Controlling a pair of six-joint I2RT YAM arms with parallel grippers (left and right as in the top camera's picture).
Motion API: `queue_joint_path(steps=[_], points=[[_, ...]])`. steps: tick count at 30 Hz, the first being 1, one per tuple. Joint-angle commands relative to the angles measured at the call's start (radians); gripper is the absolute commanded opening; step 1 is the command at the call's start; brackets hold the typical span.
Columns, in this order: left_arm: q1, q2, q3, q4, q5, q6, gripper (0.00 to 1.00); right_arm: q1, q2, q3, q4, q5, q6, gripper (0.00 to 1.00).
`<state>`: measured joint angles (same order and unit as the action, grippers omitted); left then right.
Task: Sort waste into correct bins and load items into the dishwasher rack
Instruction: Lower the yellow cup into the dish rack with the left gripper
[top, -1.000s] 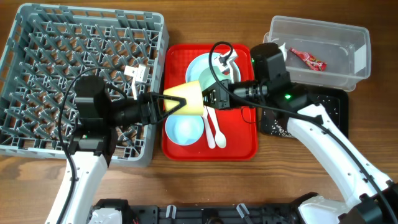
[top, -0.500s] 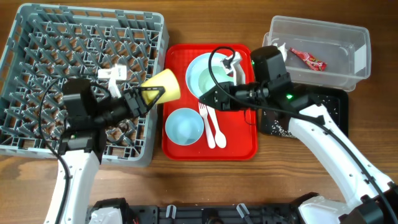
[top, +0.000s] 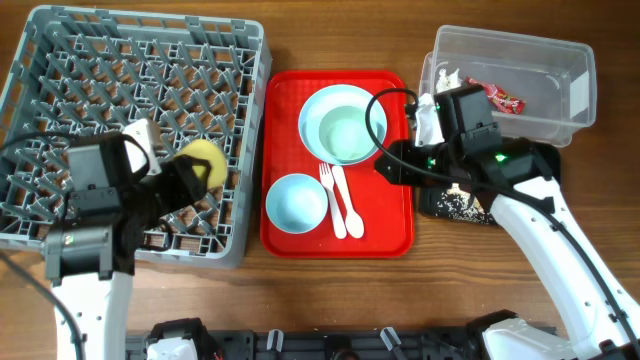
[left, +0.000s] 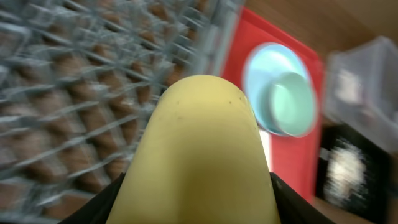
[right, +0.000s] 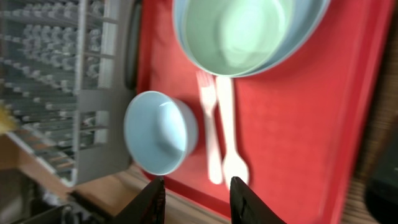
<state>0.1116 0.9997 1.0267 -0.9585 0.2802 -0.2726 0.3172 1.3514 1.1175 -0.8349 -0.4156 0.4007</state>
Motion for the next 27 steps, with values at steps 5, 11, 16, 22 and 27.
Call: queue_joint_path(steps=[5,11,16,22,27], points=[[0.005,0.031,0.026,-0.094,-0.396,-0.002,0.04,-0.004,-0.014,0.023,-0.091,0.132,-0.034,0.35],[0.005,0.145,0.026,-0.077,-0.426,-0.028,0.05,-0.004,-0.014,0.023,-0.102,0.132,-0.031,0.36],[0.028,0.265,0.026,-0.058,-0.450,-0.031,0.04,-0.003,-0.014,0.023,-0.105,0.132,-0.031,0.37],[0.104,0.349,0.026,-0.036,-0.446,-0.076,0.04,-0.004,-0.014,0.023,-0.113,0.132,-0.031,0.37],[0.127,0.378,0.026,-0.030,-0.446,-0.076,0.04,-0.004,-0.014,0.023,-0.113,0.132,-0.032,0.38]])
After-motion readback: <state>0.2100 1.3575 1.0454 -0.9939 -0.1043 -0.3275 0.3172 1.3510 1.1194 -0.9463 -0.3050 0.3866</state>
